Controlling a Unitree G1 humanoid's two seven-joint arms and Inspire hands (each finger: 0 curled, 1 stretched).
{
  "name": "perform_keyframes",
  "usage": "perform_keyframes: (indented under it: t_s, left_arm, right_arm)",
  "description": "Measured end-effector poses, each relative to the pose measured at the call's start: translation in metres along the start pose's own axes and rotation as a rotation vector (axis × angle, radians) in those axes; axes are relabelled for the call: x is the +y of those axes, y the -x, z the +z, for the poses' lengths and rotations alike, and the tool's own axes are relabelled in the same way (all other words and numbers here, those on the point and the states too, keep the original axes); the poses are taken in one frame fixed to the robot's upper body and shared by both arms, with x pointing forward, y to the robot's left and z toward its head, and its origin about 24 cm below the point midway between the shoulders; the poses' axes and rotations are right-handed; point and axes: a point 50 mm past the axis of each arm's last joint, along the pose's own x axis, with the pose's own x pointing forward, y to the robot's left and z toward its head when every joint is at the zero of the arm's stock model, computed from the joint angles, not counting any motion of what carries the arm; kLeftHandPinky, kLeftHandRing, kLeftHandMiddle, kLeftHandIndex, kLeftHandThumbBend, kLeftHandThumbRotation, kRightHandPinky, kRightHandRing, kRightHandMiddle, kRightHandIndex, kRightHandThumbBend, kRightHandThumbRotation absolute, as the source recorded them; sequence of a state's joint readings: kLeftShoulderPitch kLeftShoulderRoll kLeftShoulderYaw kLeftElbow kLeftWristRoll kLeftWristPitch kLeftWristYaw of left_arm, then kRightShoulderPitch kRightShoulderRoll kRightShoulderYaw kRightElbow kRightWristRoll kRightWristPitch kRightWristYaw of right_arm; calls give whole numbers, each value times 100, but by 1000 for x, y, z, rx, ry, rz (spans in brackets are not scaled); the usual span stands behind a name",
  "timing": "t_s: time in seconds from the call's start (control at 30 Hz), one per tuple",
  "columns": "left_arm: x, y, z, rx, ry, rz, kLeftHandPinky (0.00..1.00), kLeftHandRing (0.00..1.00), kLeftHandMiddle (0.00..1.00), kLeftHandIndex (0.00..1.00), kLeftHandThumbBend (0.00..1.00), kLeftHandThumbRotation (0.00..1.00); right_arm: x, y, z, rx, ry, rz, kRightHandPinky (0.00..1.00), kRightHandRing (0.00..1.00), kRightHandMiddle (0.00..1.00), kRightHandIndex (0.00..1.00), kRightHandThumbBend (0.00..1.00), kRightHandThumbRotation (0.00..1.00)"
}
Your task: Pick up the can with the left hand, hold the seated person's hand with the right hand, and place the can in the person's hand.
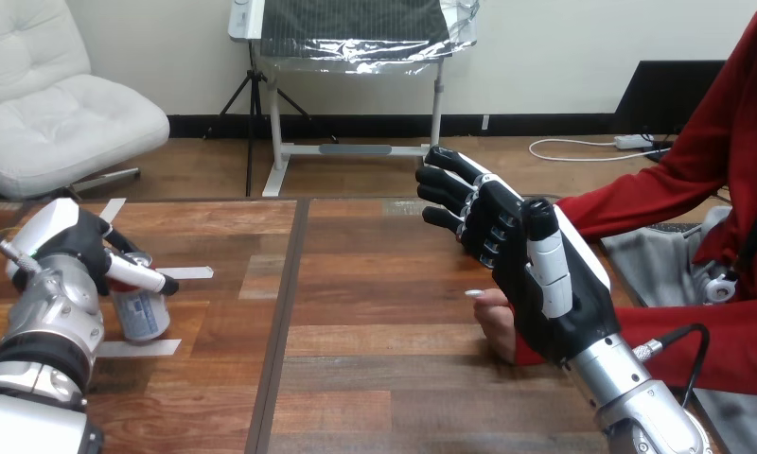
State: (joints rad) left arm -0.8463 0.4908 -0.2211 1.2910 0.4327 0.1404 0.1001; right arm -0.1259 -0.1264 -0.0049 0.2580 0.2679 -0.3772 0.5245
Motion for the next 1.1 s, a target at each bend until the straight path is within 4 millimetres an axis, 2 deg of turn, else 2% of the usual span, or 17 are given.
perform_keyframes:
  t_s: [0.9,1.1]
  left_arm:
    - [6,0,13,-49,16,18,32,39,46,48,78,0]
    - [9,1,20,-76,25,27,30,38,46,48,78,0]
  right_arm:
    - [-1,1,-4,15,35,1,92,90,88,89,86,100]
    - [-4,2,-9,38,110,-6,86,87,87,87,87,100]
